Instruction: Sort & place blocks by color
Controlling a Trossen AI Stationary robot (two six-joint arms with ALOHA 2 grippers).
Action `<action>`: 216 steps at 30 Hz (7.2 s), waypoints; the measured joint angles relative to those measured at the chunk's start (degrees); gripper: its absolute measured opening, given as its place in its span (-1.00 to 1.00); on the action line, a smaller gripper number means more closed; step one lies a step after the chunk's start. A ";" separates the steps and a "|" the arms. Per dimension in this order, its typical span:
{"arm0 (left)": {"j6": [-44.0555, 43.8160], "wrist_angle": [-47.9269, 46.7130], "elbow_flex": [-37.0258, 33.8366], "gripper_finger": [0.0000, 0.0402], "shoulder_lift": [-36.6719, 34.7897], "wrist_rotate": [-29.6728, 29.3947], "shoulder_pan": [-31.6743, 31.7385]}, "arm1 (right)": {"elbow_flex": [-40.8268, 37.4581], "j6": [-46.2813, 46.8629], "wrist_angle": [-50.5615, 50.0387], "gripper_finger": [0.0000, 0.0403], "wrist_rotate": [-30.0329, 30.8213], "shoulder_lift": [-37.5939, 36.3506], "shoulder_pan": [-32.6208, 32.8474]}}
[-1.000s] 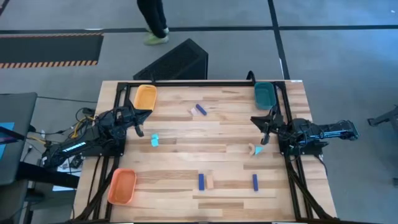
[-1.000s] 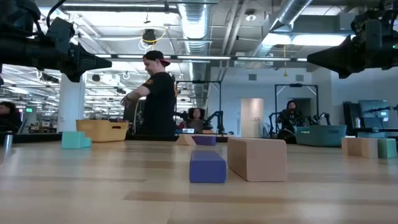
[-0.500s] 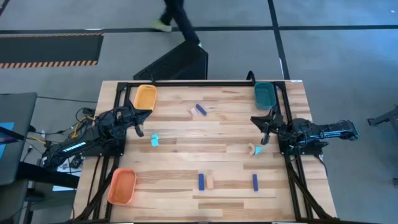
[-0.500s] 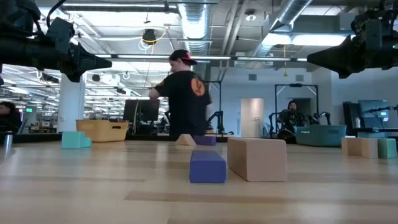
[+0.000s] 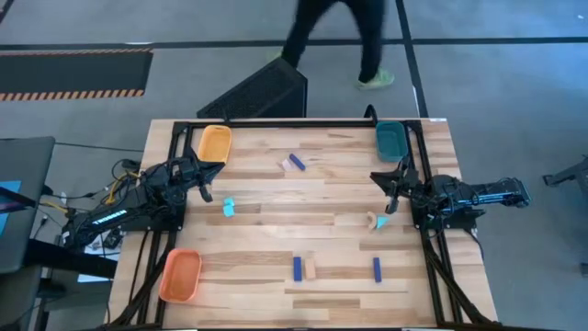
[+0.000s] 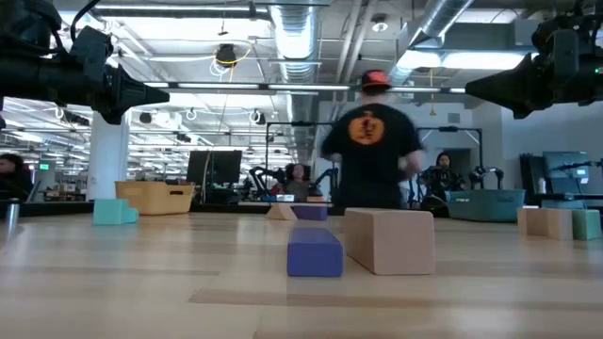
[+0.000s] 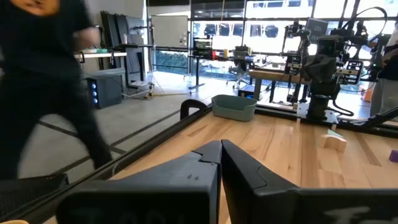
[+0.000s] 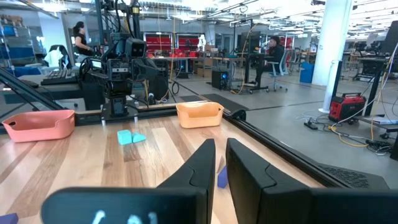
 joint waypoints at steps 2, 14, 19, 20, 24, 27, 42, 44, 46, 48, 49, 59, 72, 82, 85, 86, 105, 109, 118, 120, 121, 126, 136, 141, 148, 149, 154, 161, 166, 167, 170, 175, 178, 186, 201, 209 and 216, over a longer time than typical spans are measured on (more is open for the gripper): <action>0.00 0.00 0.01 -1.00 0.00 0.00 0.01 | 0.00 0.00 0.00 -0.67 0.00 0.00 0.02; 9.32 1.40 0.01 -1.00 0.02 -1.41 0.04 | 0.00 0.00 0.00 -0.67 0.01 0.00 0.02; 10.31 2.17 0.01 -1.00 -0.04 -1.94 0.04 | 0.00 0.00 0.00 -0.67 0.00 0.00 0.00; 10.26 2.22 0.01 -1.00 0.03 -2.59 0.04 | 0.00 0.00 0.00 -0.67 0.02 0.00 0.00; 5.30 4.23 0.01 -1.00 0.11 -3.26 0.04 | 0.00 0.00 0.00 -0.67 0.00 0.00 0.00; -4.48 9.91 0.01 -1.00 0.10 -3.52 0.02 | 0.00 0.00 0.00 -0.67 0.02 0.00 0.02; -32.63 20.68 0.01 -1.00 0.00 -19.52 0.04 | 0.00 12.05 8.41 -0.67 0.56 0.00 -0.79; -36.81 19.86 0.01 -1.00 0.02 -18.77 0.02 | 0.00 12.69 9.79 -0.67 2.35 0.01 -2.09; -38.32 20.17 0.01 -1.00 0.02 -15.91 -0.23 | 0.00 14.33 11.40 -0.67 4.75 0.00 -3.69; -39.08 21.40 0.01 -1.00 0.02 -13.90 -0.70 | 0.09 18.42 12.95 -0.67 6.49 0.00 -5.66; -39.44 22.41 0.17 -1.00 0.02 -13.62 -1.01 | 0.23 21.40 13.03 -0.67 6.93 0.00 -6.76; -32.87 21.75 7.44 -1.00 8.69 -13.95 -4.66 | 5.66 39.38 13.73 -0.67 -3.01 13.17 -17.93; -20.33 8.57 30.93 -0.70 39.58 -12.16 0.00 | 28.94 29.61 6.67 -0.67 1.49 36.22 -28.32; -4.29 -11.69 48.04 -0.46 53.36 3.04 11.91 | 47.32 39.70 -32.80 -0.67 -8.80 52.00 -34.35; -4.62 -4.58 47.35 -0.47 57.77 12.06 13.68 | 48.61 41.81 -36.39 -0.67 -16.23 56.54 -35.96; -5.41 -2.23 47.17 -0.47 59.52 14.67 13.74 | 48.62 42.90 -36.51 -0.67 -18.80 57.85 -36.23; -4.49 6.81 47.11 -0.48 72.79 13.88 3.04 | 48.70 54.09 -39.05 -0.66 -19.98 72.18 -20.20; -4.33 6.56 47.11 -0.48 72.81 9.13 2.92 | 48.70 54.18 -38.26 -0.61 -21.23 73.86 -18.75; -5.09 6.77 47.11 -0.48 72.88 3.62 2.94 | 50.34 51.04 -39.20 -0.35 -23.36 76.64 -21.60; -6.12 7.23 47.13 -0.48 72.74 4.47 3.01 | 52.17 49.68 -40.51 -0.28 -23.92 77.16 -22.67; -6.33 7.29 47.13 -0.48 72.74 4.62 2.99 | 53.09 48.96 -41.39 -0.26 -23.90 77.49 -23.02; -7.39 6.63 47.13 -0.48 72.74 4.74 2.92 | 55.87 46.41 -47.91 -0.19 -21.68 78.04 -25.18; -7.49 6.54 47.13 -0.48 72.74 4.59 1.95 | 55.98 45.97 -55.34 -0.15 -21.03 82.21 -27.98; -7.45 6.48 47.13 -0.48 72.74 4.55 0.99 | 55.96 44.93 -51.41 -0.04 -22.61 85.47 -23.69; -7.26 3.22 47.15 -0.48 72.73 4.50 -0.89 | 55.93 52.80 -62.73 0.10 -21.66 86.27 -11.25; -6.74 3.04 47.15 -0.48 72.83 4.52 -1.13 | 55.93 53.57 -63.87 0.11 -21.21 86.29 -9.48; -0.36 3.02 47.15 -0.48 74.28 6.71 -1.78 | 55.93 56.64 -66.00 0.14 -20.17 86.27 -4.90; 0.19 5.77 47.15 -0.48 74.73 9.08 -2.16 | 52.96 62.21 -68.76 0.14 -20.41 85.44 -0.14; -0.77 6.69 47.17 -0.48 74.47 9.08 -2.17 | 47.64 66.97 -64.18 0.14 -22.72 82.84 2.20; -1.31 6.69 47.17 -0.48 74.47 9.09 -2.17 | 46.95 68.01 -63.49 0.14 -22.97 82.19 2.48; -2.39 6.70 47.17 -0.48 74.47 9.09 -2.17 | 45.31 70.31 -61.38 0.14 -23.01 80.77 3.24; -1.70 7.15 47.17 -0.48 74.47 8.94 -2.17 | 42.53 72.03 -59.60 0.14 -23.06 80.97 4.85; -1.73 7.13 47.17 -0.48 74.47 8.69 -2.17 | 41.24 73.15 -58.48 0.14 -23.24 81.82 5.58; -1.73 7.15 47.15 -0.48 74.47 6.98 -2.17 | 39.45 74.29 -55.27 0.10 -23.80 82.03 5.70; -2.77 11.48 47.15 -0.48 74.49 6.11 -2.17 | 41.90 74.89 -47.96 -0.08 -24.03 82.03 3.64; -2.95 11.58 47.15 -0.48 74.49 6.44 -2.17 | 44.98 71.97 -60.44 0.01 -22.56 82.03 3.43; -3.92 11.56 47.15 -0.48 74.49 6.49 -2.17 | 42.88 72.36 -55.38 0.18 -23.43 82.03 4.66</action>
